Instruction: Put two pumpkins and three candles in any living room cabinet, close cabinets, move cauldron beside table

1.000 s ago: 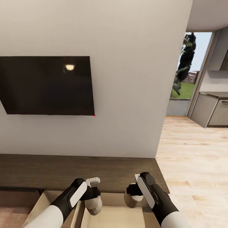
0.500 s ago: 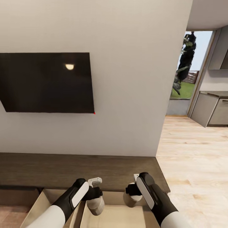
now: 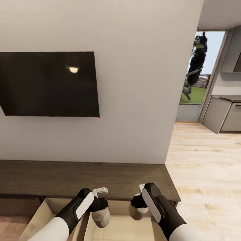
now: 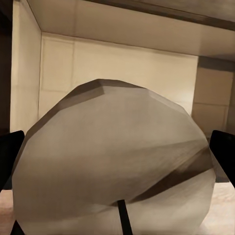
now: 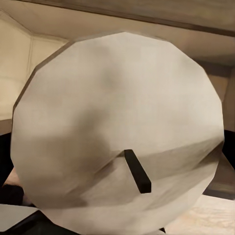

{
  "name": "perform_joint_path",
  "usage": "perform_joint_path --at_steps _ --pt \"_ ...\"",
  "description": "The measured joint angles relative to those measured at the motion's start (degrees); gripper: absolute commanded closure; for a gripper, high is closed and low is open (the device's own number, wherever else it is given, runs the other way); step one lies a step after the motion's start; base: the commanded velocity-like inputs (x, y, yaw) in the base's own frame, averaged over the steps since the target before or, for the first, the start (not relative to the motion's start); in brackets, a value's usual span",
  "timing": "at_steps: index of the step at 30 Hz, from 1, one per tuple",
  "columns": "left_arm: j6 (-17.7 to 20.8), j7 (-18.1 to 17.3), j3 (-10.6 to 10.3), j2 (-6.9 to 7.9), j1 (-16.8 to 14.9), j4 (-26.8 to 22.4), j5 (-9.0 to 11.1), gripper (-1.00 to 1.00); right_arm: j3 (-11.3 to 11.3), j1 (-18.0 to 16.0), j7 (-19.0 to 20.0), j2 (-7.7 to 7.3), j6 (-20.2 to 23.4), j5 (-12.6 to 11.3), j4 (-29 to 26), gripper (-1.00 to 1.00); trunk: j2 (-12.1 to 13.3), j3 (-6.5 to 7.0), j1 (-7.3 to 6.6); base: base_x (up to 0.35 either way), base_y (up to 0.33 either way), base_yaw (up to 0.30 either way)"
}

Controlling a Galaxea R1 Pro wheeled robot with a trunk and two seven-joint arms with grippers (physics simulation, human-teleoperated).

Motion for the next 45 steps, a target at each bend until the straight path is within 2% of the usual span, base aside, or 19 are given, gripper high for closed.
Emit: perform_joint_path --at_steps 3,7,45 --pt "0.0 -0.06 0.0 0.0 0.0 0.01 0.0 1.0 2.79 0.01 -0.07 -0.02 0.03 -0.12 0.06 1.0 -1.2 -0.54 0.66 0.0 0.0 0.0" --pt "0.0 -0.08 0.0 0.07 0.0 0.02 -0.02 1.0 3.97 0.0 -0.14 -0.02 0.28 -0.18 0.2 1.0 -2.81 -1.26 1.54 0.0 0.0 0.0" --pt "-0.34 -0.07 0.06 -0.06 0.0 -0.04 -0.2 1.0 4.34 0.0 -0.15 0.0 -0.14 -0.11 -0.85 1.0 -18.05 -8.08 9.89 0.0 0.0 0.0"
